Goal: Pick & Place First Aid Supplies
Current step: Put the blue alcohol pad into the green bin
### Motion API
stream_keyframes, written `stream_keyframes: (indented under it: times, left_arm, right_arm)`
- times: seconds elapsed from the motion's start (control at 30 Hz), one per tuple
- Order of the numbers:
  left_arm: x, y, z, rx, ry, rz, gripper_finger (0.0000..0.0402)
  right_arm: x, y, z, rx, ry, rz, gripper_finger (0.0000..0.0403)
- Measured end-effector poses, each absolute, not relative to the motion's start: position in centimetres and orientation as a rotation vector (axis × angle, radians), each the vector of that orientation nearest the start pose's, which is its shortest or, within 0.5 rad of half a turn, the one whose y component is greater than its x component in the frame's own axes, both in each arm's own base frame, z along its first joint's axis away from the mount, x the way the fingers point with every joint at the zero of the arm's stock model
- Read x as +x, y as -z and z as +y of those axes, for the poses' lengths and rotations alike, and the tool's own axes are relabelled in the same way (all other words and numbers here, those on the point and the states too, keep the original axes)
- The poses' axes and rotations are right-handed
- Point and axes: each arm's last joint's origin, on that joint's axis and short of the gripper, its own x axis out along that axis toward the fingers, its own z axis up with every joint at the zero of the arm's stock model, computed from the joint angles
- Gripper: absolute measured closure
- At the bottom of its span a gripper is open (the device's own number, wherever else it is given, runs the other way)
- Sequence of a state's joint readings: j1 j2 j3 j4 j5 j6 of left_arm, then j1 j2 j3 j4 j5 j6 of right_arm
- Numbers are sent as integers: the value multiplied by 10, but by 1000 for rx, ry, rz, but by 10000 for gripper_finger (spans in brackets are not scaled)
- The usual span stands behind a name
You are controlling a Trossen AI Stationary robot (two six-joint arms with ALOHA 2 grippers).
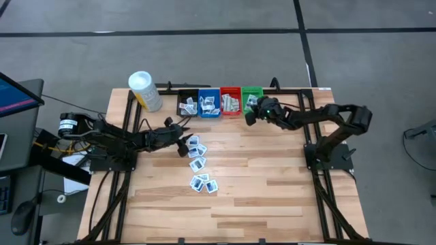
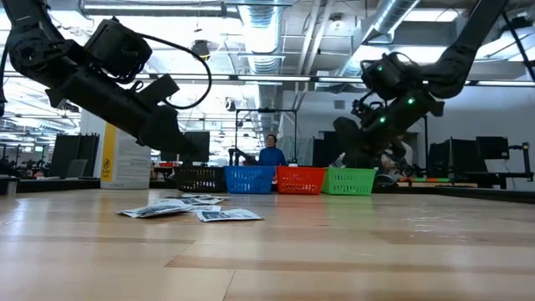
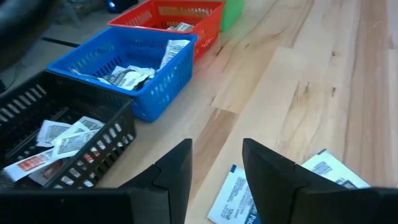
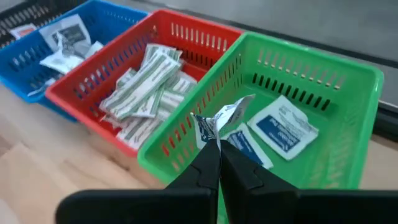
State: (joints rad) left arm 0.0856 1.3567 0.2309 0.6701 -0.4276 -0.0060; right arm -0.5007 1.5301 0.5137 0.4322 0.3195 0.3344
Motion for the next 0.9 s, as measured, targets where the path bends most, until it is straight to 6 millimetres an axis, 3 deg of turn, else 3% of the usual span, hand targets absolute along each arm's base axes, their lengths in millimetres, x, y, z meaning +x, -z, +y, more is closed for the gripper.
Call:
stream_keyframes:
  times: [0.43, 0.73, 0.9]
  left_arm:
    - [206, -125, 30, 70, -497, 453, 259]
    - [206, -124, 30, 71, -497, 457, 259]
    - [205, -121, 28, 64, -456, 492, 259]
  right_arm:
    - [234, -136, -139, 343, 933, 430, 397]
    - [233, -135, -139, 343, 934, 443, 313]
    - [233, -143, -138, 337, 927, 409, 288]
